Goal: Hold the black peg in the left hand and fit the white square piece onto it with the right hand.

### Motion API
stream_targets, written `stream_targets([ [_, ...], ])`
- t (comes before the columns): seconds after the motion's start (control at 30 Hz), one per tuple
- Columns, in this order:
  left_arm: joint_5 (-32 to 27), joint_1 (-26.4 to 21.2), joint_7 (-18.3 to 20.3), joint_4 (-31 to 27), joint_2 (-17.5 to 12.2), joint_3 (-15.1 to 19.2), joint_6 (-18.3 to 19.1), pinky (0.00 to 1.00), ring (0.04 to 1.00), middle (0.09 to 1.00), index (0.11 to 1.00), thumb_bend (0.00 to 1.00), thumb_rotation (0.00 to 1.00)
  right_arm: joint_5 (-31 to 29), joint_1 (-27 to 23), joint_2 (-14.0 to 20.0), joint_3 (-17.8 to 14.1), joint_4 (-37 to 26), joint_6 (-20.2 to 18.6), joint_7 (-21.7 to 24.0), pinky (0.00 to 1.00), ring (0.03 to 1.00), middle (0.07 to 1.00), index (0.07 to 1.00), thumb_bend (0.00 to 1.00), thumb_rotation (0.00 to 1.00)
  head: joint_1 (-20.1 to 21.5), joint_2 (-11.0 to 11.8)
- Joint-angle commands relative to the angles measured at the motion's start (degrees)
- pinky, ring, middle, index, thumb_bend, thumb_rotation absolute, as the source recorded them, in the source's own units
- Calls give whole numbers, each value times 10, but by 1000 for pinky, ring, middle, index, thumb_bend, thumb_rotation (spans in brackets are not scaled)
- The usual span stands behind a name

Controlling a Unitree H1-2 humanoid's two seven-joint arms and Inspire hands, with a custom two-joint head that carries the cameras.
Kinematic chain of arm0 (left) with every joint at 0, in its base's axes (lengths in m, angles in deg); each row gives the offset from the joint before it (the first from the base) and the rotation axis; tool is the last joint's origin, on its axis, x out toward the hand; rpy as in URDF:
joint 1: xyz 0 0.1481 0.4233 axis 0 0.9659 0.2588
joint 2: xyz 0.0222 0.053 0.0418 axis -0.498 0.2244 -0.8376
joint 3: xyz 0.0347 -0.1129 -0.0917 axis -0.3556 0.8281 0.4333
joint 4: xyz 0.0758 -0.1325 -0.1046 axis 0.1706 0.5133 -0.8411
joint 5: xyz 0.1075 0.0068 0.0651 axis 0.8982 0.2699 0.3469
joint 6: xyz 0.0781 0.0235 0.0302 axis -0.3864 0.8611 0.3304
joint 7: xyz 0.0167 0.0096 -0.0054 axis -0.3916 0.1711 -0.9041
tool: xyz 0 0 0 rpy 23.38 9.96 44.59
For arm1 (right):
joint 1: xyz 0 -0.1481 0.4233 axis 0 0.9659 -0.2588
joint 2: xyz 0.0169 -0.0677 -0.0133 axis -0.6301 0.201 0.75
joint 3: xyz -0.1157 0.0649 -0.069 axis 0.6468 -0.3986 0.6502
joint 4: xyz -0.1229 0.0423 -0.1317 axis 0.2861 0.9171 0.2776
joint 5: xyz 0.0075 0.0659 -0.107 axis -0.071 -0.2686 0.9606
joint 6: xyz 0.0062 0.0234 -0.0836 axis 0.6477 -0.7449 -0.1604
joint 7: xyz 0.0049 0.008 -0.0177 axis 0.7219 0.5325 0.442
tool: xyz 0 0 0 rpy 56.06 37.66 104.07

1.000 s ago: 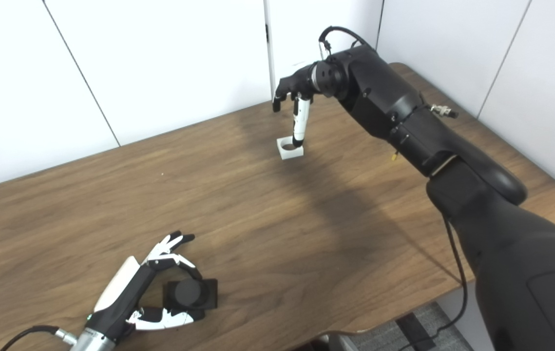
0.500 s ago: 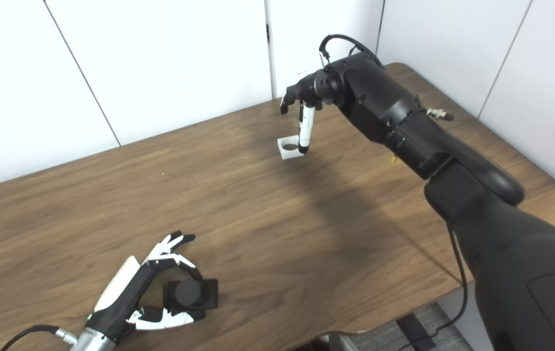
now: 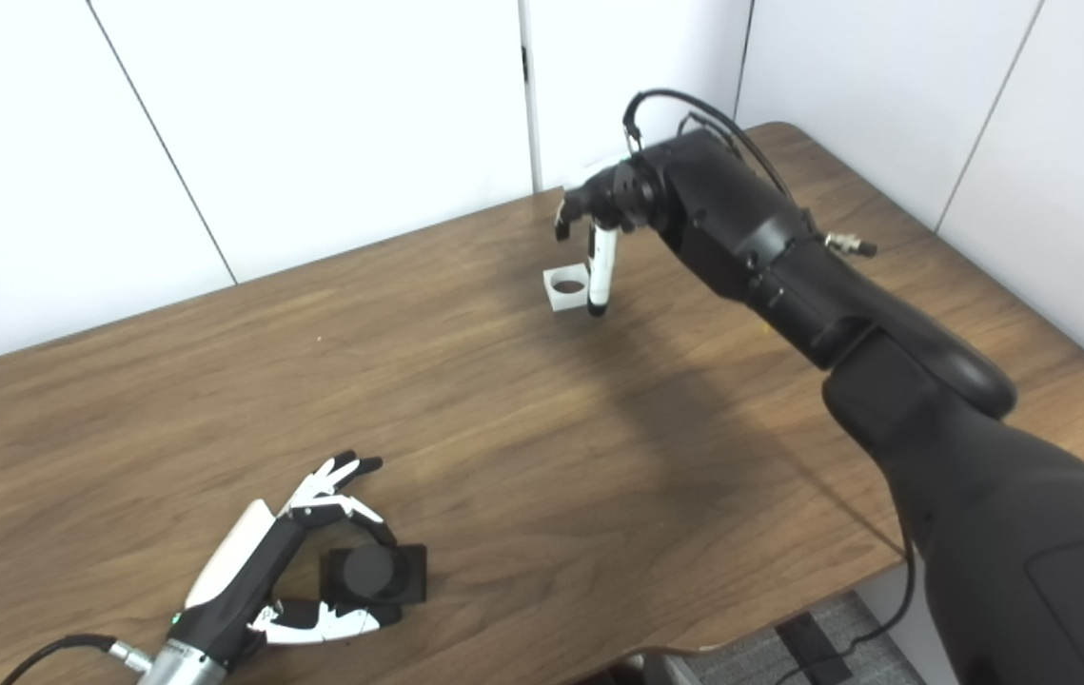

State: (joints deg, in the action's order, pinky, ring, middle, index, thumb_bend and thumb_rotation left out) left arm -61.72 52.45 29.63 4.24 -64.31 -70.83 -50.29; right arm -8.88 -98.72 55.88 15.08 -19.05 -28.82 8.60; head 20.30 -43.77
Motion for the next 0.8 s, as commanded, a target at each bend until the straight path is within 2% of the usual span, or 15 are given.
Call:
stream_targets([
  [0.0,19,31,25,13,-14,-9,44,1000,1000,937,488,523,63,0,-21,4,-10,-9,-8,-18,761,917,942,868,917,244,0,-1],
  [0.13,20,33,25,10,-15,-10,47,1000,1000,936,488,523,62,-4,-13,-1,-15,-1,-7,-26,795,942,957,868,926,238,0,-2],
  [0.4,18,35,23,10,-14,-10,46,967,1000,934,487,523,64,-10,0,-3,-12,4,-6,-30,772,934,960,868,925,239,-3,-6],
  [0.53,19,35,20,13,-14,-11,42,984,1000,935,487,523,64,-11,8,-5,-11,4,-12,-28,770,931,964,862,920,223,-3,-6],
  [0.77,19,36,20,10,-14,-11,44,991,1000,933,487,523,64,-21,20,-8,-12,7,-8,-43,804,916,934,830,871,195,-3,-8],
])
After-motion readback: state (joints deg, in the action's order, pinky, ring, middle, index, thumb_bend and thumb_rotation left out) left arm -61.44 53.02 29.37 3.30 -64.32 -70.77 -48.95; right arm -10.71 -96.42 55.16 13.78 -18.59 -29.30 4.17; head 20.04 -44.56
